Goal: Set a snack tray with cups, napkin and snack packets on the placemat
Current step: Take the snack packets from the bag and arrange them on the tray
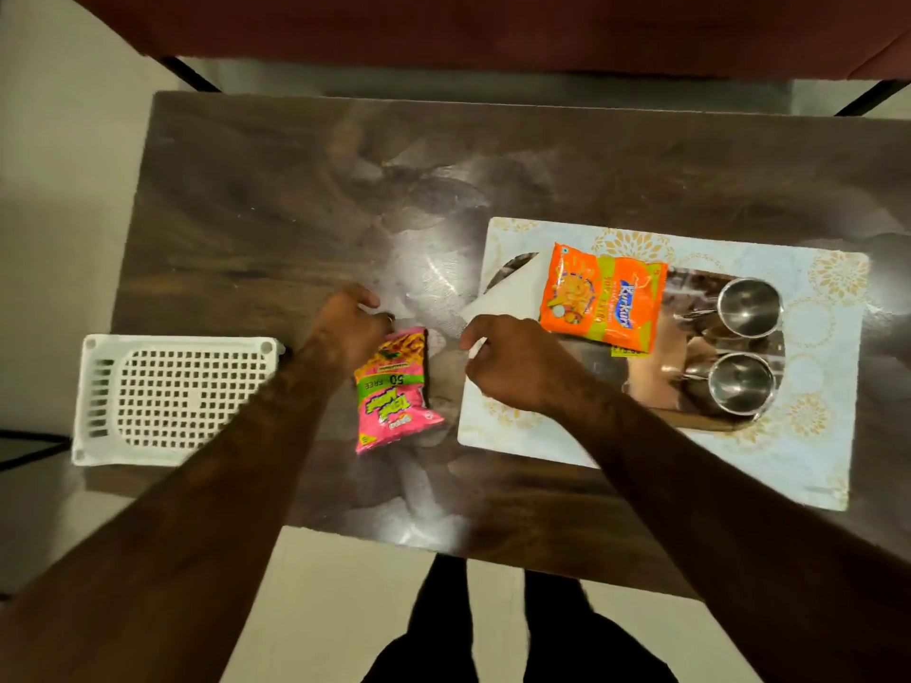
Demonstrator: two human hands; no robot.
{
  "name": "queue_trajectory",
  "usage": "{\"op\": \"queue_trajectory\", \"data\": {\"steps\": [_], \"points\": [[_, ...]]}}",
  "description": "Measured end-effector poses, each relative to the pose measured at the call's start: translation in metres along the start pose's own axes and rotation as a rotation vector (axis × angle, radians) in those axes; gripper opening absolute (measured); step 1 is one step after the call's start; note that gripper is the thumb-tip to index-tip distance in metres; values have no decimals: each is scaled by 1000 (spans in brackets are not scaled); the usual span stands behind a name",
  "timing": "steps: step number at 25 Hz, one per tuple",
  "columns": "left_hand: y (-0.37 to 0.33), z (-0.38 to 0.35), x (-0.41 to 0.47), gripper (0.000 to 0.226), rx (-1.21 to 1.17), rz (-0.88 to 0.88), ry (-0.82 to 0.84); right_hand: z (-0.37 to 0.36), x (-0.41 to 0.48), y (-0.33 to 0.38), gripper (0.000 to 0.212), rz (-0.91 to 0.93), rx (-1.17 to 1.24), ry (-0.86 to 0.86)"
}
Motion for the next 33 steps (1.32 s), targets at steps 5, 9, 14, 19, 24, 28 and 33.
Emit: {"op": "queue_trajectory", "data": {"steps": [5,9,14,19,24,28,33], "points": [[36,6,0,32,231,16,99,-77,22,24,26,-42,34,217],[81,-2,-7,57,67,241,172,-105,34,17,58,-165,-13,80],[100,-32,-22,50,-453,278,390,-121,35,14,56,-197,418,5],[76,-20,-32,50,-618,128,424,-123,25,14,30,-134,913,127],[5,-24,-38,38,-758,-32,419,-110,7,0,35,-155,891,147],[-72,-52,-48,28,-427,-263,549,-91,-14,-25,39,-122,978,152],[-132,-107,-60,39,38,-469,657,-27,-52,-100,43,-221,1030,-129]]}}
Point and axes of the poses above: each hand's wrist, its own x-axis towards the middle knuckle, its own z-axis out of the back of the hand, y = z × x, the point moved 8 cm from there along x, towards the middle knuckle, and after that the axes turned 9 degrees about y, right-handed, at the moved point
